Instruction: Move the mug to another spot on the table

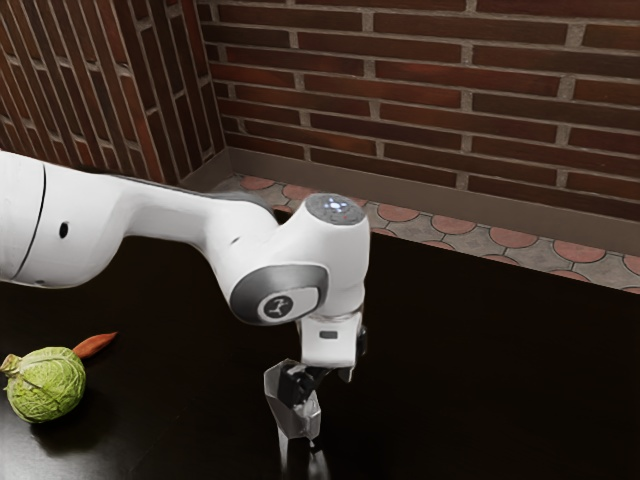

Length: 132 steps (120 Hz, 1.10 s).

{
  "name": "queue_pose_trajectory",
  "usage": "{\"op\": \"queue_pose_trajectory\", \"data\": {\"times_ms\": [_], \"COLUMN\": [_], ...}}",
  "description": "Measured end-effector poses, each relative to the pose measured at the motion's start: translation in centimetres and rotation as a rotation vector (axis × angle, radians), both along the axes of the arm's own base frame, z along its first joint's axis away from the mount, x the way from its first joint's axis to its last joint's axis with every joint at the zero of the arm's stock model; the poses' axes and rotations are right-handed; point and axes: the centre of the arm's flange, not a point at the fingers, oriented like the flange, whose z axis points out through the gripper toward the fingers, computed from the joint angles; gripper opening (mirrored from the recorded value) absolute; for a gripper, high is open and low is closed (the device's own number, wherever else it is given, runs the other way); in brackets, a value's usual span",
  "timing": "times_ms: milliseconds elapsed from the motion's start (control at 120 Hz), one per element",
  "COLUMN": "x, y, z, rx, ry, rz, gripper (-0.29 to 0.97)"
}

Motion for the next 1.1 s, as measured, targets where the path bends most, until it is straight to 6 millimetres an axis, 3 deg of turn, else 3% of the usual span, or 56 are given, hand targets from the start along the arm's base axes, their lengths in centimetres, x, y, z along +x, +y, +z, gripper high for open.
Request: {"op": "queue_pose_trajectory", "data": {"times_ms": [117,233,475,700,767,933,1100], "x": [-0.8,-1.6,-1.3,-1.3,-1.4,-1.7,-1.8], "y": [0.7,-0.2,-0.3,-0.6,-0.6,-0.6,-0.6], "z": [-2.0,-2.8,-6.7,-8.2,-8.3,-8.5,-7.8], "rx": [0.050,0.079,0.147,0.144,0.142,0.140,0.147], "ry": [-0.010,-0.045,-0.080,-0.097,-0.103,-0.112,-0.125], "rz": [0.001,-0.022,-0.017,0.036,0.052,0.088,0.121], "gripper": [0.68,0.68,0.68,0.67,0.57,0.18,0.08]}}
